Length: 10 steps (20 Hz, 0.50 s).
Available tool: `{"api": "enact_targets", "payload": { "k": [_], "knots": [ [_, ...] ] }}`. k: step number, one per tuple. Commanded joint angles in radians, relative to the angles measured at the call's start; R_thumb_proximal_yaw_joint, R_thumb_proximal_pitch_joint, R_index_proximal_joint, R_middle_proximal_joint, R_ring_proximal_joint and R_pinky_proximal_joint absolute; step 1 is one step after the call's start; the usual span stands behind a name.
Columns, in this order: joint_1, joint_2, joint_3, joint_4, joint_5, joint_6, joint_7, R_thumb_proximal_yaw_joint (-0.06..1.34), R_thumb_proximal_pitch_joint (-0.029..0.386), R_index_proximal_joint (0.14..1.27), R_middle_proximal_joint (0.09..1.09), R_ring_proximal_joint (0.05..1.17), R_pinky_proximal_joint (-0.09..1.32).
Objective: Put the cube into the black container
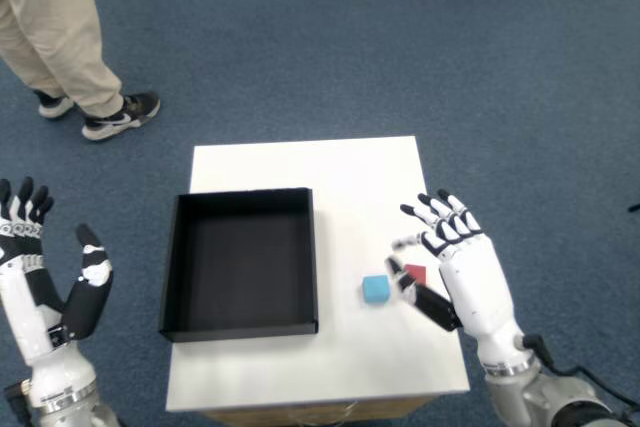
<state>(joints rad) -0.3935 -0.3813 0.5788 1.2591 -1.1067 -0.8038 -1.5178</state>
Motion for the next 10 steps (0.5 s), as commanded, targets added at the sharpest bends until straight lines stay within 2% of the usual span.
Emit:
{"api": "enact_targets", "payload": {
  "k": [1,6,10],
  "knots": [
    [-0.060,-0.033,-0.008,0.023,0.005,0.010,-0.015,0.71,-0.008,0.50,0.31,0.24,0.15],
    [-0.099,-0.026,-0.019,0.106,0.015,0.049,0.068,0.74,-0.015,0.51,0.29,0.23,0.14],
    [-0.106,-0.013,-0.025,0.137,0.022,0.055,0.088,0.74,-0.016,0.51,0.28,0.23,0.13]
  ]
}}
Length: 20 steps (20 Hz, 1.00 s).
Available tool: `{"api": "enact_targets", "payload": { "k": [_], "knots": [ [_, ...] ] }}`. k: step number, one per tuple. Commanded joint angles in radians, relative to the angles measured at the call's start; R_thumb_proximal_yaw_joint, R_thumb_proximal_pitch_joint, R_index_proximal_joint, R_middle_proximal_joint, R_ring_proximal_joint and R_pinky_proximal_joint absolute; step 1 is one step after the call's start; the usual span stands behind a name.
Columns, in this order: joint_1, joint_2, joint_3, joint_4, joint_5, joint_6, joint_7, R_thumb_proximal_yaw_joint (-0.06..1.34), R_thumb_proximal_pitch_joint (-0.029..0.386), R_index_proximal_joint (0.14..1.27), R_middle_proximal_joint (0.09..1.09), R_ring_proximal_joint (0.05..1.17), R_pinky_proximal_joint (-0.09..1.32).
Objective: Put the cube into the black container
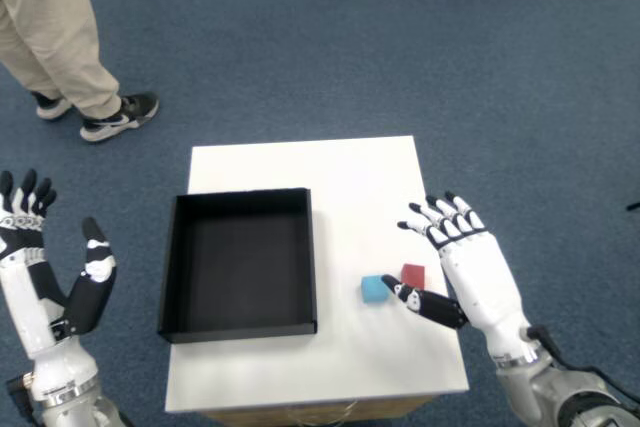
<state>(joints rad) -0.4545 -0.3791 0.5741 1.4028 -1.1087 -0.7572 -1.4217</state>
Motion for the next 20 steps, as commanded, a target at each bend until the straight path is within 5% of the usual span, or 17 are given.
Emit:
{"api": "enact_targets", "payload": {
  "k": [1,20],
  "knots": [
    [-0.048,-0.013,-0.021,0.000,0.025,0.009,-0.003,0.74,-0.016,0.51,0.28,0.23,0.13],
    [-0.046,0.050,-0.122,0.124,0.129,0.119,0.328,0.76,-0.016,0.47,0.26,0.22,0.12]
  ]
}}
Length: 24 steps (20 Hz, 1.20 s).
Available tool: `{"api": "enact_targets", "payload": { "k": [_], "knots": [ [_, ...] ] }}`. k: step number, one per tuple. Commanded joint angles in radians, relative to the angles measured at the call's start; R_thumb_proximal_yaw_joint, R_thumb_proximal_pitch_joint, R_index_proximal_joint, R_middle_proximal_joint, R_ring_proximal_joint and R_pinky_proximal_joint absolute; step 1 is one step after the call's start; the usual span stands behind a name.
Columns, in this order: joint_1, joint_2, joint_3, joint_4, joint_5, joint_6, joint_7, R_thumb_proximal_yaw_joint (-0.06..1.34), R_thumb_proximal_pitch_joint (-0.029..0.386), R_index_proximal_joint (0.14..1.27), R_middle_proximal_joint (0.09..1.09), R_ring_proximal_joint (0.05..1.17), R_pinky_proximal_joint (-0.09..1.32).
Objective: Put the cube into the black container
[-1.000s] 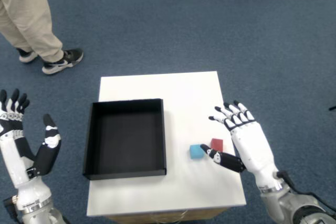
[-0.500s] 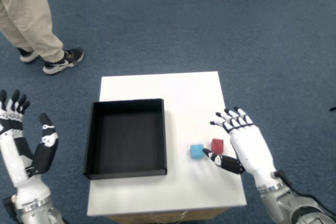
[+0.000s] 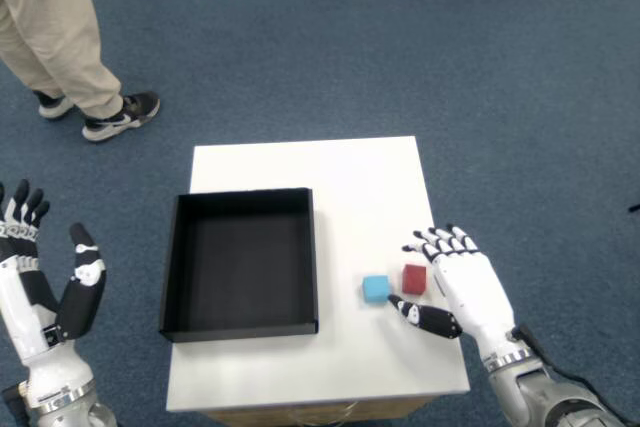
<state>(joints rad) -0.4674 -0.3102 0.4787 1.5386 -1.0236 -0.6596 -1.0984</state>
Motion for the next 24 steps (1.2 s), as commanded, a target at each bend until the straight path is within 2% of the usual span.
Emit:
{"api": "enact_targets", "payload": {
  "k": [1,24],
  "knots": [
    [-0.030,-0.018,-0.033,-0.011,0.050,0.034,0.024,0.76,-0.016,0.46,0.25,0.22,0.11],
    [-0.014,-0.010,-0.094,-0.069,0.096,0.229,0.279,0.77,-0.017,0.43,0.24,0.23,0.10]
  ]
}}
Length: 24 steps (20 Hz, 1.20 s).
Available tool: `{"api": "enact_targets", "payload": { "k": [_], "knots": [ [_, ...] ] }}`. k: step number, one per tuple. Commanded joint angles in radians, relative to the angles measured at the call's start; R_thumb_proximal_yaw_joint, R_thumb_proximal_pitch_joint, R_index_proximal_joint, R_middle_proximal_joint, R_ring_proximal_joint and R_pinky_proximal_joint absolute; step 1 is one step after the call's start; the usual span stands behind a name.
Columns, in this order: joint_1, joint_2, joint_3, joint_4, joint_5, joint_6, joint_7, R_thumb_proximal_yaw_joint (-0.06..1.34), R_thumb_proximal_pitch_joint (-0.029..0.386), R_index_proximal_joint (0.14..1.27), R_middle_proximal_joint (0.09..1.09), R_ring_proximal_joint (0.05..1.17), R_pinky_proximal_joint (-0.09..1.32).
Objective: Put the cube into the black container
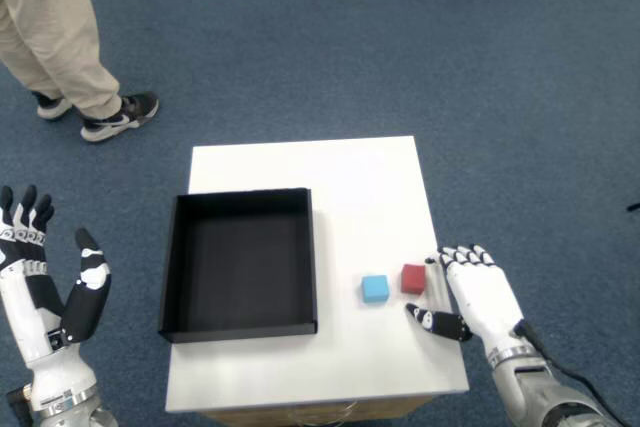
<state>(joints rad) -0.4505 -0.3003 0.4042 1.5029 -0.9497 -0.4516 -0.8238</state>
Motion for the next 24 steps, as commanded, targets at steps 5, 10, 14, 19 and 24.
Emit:
{"api": "enact_targets", "payload": {
  "k": [5,10,14,19,24],
  "knots": [
    [-0.023,-0.011,-0.026,-0.044,0.025,0.037,0.031,0.77,-0.017,0.44,0.24,0.23,0.10],
    [-0.018,0.003,-0.026,-0.059,0.022,0.044,0.031,0.75,-0.016,0.44,0.24,0.23,0.10],
    [-0.026,0.013,-0.023,-0.068,0.015,0.043,0.024,0.75,-0.015,0.45,0.24,0.22,0.10],
    [-0.036,0.022,-0.014,-0.071,0.001,0.035,0.019,0.75,-0.016,0.45,0.24,0.22,0.10],
    [-0.042,0.025,-0.010,-0.068,-0.009,0.035,0.018,0.74,-0.016,0.46,0.24,0.23,0.11]
  ]
}}
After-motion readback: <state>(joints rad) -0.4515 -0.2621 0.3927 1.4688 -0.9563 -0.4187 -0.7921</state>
